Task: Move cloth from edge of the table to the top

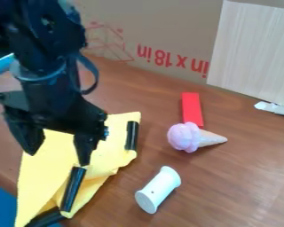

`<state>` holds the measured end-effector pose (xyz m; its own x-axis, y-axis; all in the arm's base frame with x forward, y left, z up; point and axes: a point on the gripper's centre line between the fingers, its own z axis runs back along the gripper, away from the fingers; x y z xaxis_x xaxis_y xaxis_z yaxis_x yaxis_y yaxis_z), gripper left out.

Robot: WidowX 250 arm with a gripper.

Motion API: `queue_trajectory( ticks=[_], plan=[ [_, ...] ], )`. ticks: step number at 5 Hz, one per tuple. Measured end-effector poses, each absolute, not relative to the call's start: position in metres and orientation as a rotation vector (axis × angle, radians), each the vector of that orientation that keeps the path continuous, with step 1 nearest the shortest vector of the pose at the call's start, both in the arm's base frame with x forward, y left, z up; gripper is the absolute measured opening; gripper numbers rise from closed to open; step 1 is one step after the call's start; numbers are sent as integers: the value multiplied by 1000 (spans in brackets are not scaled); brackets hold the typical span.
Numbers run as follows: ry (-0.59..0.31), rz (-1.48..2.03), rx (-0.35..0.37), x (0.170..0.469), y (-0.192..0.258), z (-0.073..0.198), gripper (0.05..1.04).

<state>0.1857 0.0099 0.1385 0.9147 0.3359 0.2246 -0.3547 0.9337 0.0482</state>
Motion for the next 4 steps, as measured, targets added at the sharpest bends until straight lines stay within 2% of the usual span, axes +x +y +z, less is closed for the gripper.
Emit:
queue_trajectory(
  ticks=[4],
  plan=[
    [-304, 460, 180, 215, 40, 104, 998]
  ],
)
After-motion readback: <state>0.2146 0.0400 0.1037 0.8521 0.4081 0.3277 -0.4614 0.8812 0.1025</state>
